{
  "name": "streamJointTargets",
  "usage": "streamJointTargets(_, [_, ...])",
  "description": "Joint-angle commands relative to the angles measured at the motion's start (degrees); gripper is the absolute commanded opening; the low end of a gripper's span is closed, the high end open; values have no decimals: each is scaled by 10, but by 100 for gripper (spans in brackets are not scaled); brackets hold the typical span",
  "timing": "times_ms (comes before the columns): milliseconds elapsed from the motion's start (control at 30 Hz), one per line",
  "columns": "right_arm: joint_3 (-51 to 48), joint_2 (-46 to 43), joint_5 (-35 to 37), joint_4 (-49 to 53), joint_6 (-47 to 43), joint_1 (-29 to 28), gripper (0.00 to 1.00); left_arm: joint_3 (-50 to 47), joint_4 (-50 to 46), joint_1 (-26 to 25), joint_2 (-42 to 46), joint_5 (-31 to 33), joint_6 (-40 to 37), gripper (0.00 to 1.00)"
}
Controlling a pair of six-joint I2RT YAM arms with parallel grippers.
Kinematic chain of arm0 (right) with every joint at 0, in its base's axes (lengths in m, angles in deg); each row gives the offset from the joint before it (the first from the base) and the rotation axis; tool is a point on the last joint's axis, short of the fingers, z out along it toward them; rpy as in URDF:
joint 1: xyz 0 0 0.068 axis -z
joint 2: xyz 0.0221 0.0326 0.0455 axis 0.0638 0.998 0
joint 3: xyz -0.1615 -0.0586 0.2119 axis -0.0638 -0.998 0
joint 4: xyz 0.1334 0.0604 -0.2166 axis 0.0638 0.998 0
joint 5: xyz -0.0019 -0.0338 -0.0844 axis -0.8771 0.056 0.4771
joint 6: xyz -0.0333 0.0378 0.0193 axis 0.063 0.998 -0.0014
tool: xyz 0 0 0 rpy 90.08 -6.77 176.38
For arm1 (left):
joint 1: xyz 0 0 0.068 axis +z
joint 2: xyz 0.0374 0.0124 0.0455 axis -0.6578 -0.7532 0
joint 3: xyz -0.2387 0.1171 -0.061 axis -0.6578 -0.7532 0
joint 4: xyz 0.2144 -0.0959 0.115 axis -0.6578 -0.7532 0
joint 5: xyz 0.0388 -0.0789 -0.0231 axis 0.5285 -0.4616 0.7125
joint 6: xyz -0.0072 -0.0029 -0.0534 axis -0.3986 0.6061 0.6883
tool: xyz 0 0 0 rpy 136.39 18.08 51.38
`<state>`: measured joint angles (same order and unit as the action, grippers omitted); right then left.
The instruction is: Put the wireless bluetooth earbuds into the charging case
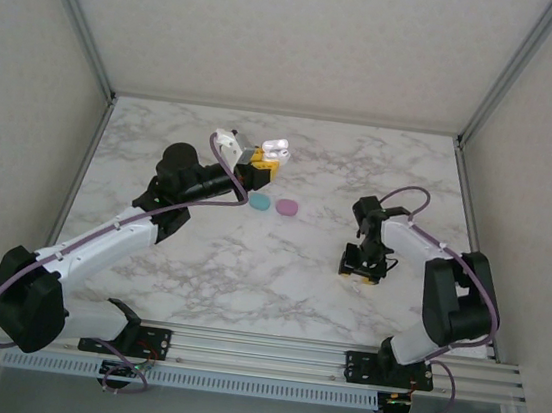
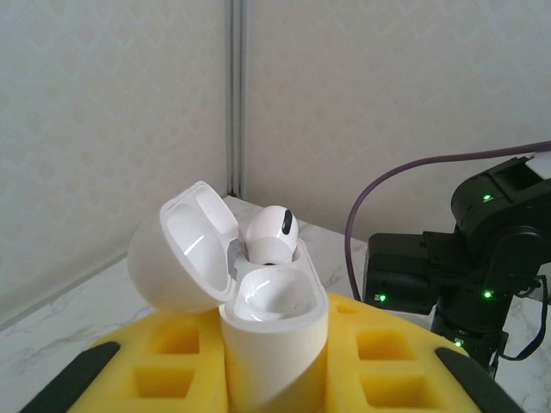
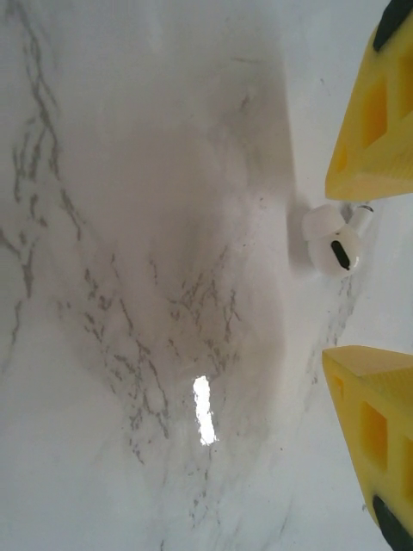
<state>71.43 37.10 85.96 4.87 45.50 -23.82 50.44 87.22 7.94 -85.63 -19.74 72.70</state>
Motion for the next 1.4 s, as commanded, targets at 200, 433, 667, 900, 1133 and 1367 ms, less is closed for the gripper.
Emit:
streamJointTargets(200, [14, 33, 9, 27, -43, -6, 49, 7, 5, -4, 4, 5, 5, 0])
streamJointTargets(433, [16, 56, -8, 26, -49, -7, 42, 7, 3, -4, 5, 3, 6, 0])
streamJointTargets(667, [14, 59, -1, 20, -43, -7, 34, 9, 1, -4, 6, 4, 5, 0])
streamJointTargets(900, [27, 35, -8, 17, -25, -7, 29, 11, 0, -5, 5, 4, 5, 0])
streamJointTargets(1133, [53, 45, -35, -35, 32, -7, 29, 11, -2, -4, 6, 7, 7, 0])
streamJointTargets(1367, [85, 96, -19, -47, 88, -7, 29, 12, -13, -4, 12, 12, 1, 0])
